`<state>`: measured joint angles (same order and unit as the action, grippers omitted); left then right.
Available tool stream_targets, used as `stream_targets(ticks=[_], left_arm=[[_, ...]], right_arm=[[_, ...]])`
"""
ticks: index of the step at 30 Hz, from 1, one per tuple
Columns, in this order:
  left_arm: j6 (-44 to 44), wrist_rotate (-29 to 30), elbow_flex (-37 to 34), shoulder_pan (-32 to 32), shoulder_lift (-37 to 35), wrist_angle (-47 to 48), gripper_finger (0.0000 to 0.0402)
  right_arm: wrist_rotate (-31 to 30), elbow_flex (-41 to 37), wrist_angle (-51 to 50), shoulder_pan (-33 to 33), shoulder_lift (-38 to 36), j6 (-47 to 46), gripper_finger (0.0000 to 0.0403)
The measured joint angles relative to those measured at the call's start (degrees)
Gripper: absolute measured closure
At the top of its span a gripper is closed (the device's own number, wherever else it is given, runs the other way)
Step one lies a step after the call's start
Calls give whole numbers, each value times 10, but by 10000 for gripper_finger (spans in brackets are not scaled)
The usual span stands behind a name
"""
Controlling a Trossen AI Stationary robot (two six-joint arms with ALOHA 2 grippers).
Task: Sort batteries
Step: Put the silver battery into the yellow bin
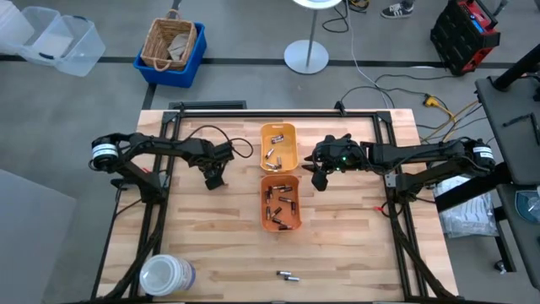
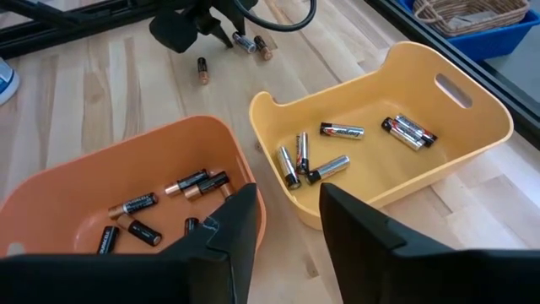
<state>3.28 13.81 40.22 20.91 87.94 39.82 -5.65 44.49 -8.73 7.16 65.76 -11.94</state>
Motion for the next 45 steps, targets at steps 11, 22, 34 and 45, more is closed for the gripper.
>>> stream_targets(ticks=[11,22,34,45], left_arm=[[-2,-7,-2,0,0,-2,312],[8,-33,0,0,0,20,381],[-1,-104,6,-2,-60,51,385],[-24,-119,7,-44,-183,-28,385]], right_arm=[[0,0,0,0,0,2,293],[0,0,-7,0,0,2,276],[0,0,-13,0,0,4,284],[-1,0,53,0,14,46,300]])
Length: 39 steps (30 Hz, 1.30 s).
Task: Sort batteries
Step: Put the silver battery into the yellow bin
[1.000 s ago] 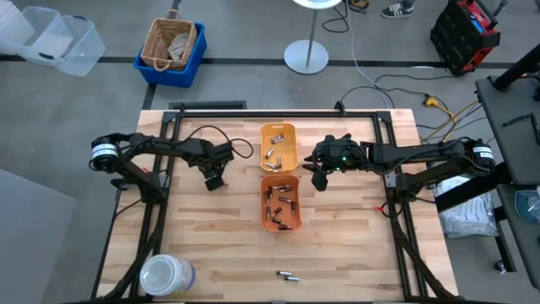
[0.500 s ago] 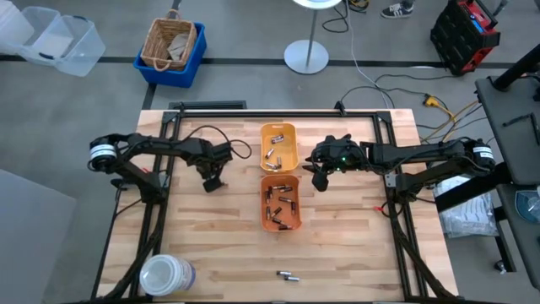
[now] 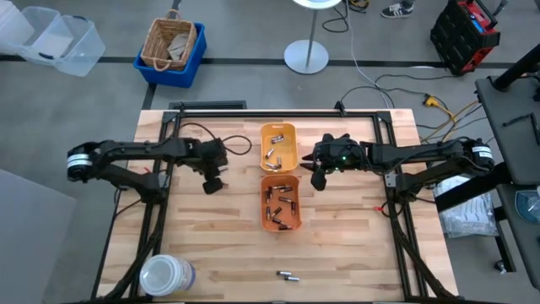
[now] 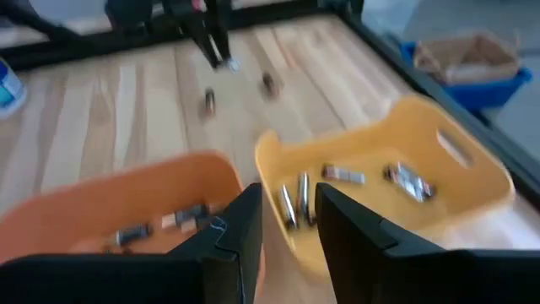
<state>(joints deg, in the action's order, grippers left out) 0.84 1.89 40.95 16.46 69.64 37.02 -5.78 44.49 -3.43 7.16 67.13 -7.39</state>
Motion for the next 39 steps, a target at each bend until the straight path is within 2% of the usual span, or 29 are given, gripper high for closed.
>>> stream_targets(ticks=[8,15,22,31,39], left_arm=[[-54,16,0,-29,-32,-206,385],[-107,20,0,-46,-1,-355,385],[-141,21,0,-59,44,-461,385],[-145,21,2,-59,64,-484,385],[-144,21,0,-59,54,-481,385]], right_arm=[[1,0,170,0,81,56,278],[24,2,333,-4,160,80,247],[29,36,397,-7,213,91,224],[30,76,392,-7,248,103,222],[27,77,385,-6,243,104,274]])
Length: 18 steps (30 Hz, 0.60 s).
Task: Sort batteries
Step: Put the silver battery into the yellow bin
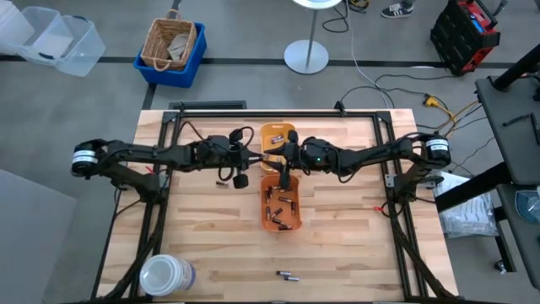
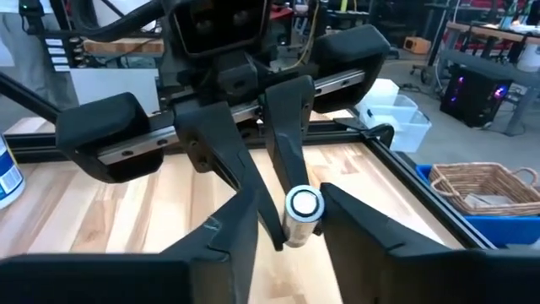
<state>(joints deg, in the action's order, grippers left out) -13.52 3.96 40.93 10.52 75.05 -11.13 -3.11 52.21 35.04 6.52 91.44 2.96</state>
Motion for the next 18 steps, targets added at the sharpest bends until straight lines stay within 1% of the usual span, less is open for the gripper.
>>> stream_targets(ticks=[7,11,14,18], left_arm=[[0,-2,0,0,0,2,385],[3,-2,0,0,1,2,382],[22,-2,0,0,1,2,353],[40,2,1,0,1,14,295]], right_arm=[[-3,0,-3,0,2,8,330],[-3,0,-4,1,1,13,354],[-2,0,-4,0,1,15,359],[0,0,-11,3,1,11,354]])
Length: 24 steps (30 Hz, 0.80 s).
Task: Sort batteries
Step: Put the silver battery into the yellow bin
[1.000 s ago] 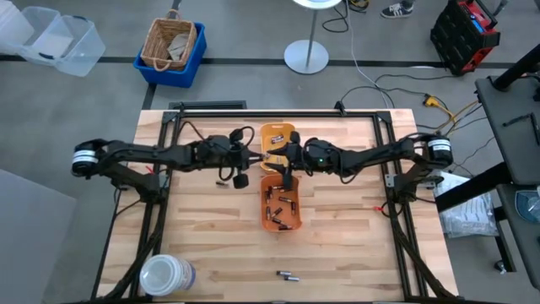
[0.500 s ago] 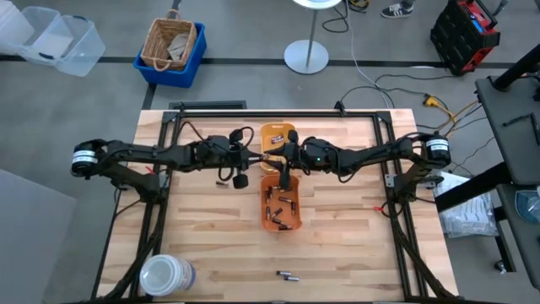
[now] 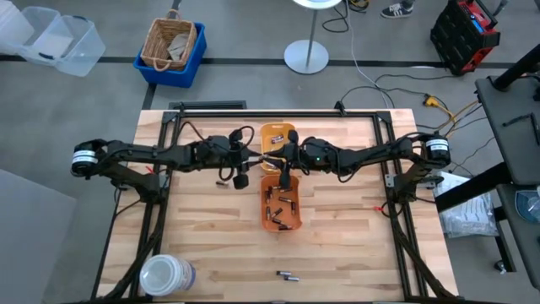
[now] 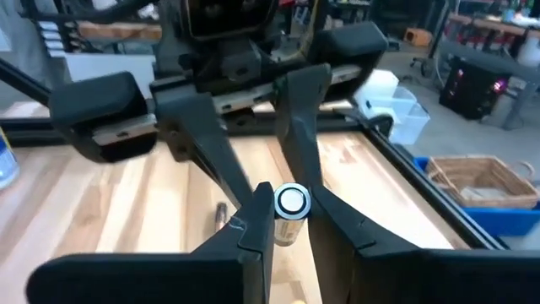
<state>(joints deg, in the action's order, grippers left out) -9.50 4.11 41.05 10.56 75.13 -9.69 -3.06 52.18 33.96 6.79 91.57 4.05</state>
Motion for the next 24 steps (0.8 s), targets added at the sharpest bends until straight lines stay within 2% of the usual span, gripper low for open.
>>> stream_targets(ticks=[5,9,13,17,21,24], left_arm=[[10,23,0,0,0,51,237],[18,48,0,0,0,101,213],[28,62,0,0,-1,116,207],[25,74,2,0,-1,118,206],[23,88,9,1,-1,128,206],[23,89,13,1,-1,139,206]], right_arm=[[-21,0,-36,11,0,-12,354],[-30,34,-152,34,0,-38,358],[-30,85,-308,74,7,-81,354],[-16,126,-421,116,31,-101,354],[25,143,-441,143,59,-100,352],[30,143,-446,151,72,-100,341]])
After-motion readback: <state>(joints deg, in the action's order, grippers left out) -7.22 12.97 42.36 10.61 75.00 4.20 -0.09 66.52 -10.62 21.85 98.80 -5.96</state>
